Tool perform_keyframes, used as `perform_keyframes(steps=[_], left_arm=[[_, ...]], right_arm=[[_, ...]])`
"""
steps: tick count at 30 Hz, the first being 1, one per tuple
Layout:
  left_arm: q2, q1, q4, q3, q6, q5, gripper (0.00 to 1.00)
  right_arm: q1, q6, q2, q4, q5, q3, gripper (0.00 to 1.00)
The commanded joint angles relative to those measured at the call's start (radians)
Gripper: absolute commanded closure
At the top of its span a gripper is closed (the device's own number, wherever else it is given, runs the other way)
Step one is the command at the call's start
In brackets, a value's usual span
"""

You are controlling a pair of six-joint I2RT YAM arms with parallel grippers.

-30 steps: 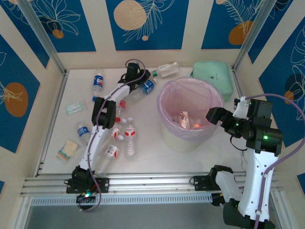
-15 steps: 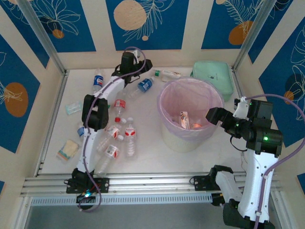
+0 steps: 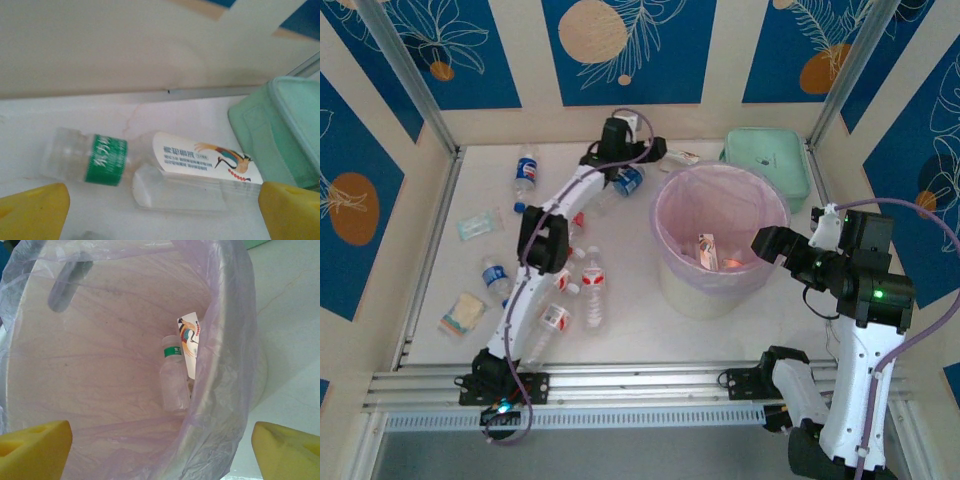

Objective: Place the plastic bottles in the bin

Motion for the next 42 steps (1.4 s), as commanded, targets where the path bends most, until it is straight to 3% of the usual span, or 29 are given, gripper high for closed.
perform_keyframes(steps=[1, 6, 11, 14, 24, 34, 38, 42], left_arm=[[-0.001, -0.075, -0.014, 0.085, -0.022, -0.158, 0.03], [-0.02, -0.135, -0.093, 0.07, -0.062, -0.311, 0.01], [-0.133, -0.145, -0.016, -0.138, -0.333, -0.322, 0.01], [-0.16, -0.141, -0.022, -0.179, -0.462, -0.31, 0.01], [-0.008, -0.135, -0.073, 0.007, -0.71, -0.278, 0.01], [0.072, -0.136, -0.088, 0.069, -0.81, -0.293, 0.01], [0.092, -0.137, -0.048, 0.058, -0.862, -0.321, 0.01], [0.166, -0.142, 0.1, 0.068, -0.974, -0.354, 0.01]], right_arm=[[0.008, 0.01, -0.012, -0.026, -0.018, 0.027, 0.07], [0.008, 0.001, -0.021, -0.036, -0.01, 0.022, 0.07], [0.007, 0.003, -0.028, -0.018, -0.02, -0.005, 0.07], [0.008, -0.003, -0.027, -0.017, -0.018, -0.008, 0.07], [0.008, -0.018, -0.044, -0.027, 0.014, -0.006, 0.07], [0.008, -0.016, -0.048, -0.031, 0.018, 0.005, 0.07], [0.008, -0.014, -0.05, -0.034, 0.021, 0.005, 0.07], [0.008, -0.014, -0.052, -0.037, 0.021, 0.007, 0.07]])
